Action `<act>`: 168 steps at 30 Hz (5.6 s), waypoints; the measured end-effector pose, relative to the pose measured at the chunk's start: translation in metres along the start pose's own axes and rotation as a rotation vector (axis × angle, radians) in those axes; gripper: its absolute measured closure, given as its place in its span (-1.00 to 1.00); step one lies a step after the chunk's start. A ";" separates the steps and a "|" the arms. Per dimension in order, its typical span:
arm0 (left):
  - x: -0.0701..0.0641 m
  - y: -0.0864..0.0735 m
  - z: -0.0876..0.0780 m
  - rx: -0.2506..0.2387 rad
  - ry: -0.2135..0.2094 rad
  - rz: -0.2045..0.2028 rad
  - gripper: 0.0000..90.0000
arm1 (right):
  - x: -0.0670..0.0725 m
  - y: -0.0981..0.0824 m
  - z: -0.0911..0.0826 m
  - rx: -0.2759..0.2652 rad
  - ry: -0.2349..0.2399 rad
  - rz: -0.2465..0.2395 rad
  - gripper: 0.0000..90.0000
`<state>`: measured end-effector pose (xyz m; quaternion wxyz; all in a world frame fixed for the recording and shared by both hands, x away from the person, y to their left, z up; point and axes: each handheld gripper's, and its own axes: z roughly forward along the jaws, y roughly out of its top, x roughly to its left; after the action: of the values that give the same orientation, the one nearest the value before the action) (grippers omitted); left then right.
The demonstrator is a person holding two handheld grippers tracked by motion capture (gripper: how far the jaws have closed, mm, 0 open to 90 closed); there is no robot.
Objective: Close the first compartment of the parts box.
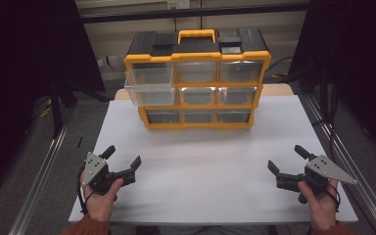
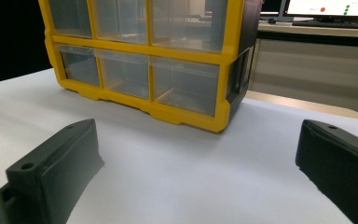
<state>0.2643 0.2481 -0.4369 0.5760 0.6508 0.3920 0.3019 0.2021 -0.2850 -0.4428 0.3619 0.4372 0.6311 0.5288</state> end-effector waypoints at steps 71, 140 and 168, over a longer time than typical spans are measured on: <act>-0.049 0.087 0.024 -0.013 -0.224 0.064 -0.83 | -0.002 -0.003 0.001 0.003 -0.003 0.018 -1.00; -0.041 0.128 0.052 -0.057 -0.322 0.103 1.00 | 0.002 -0.002 0.003 0.006 0.024 0.016 -1.00; -0.021 0.130 0.080 -0.048 -0.249 0.068 1.00 | 0.002 -0.002 0.003 0.002 0.034 0.017 -1.00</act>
<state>0.3423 0.1856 -0.3202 0.6251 0.6821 0.2876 0.2474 0.2037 -0.2821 -0.4454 0.3462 0.4340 0.6338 0.5385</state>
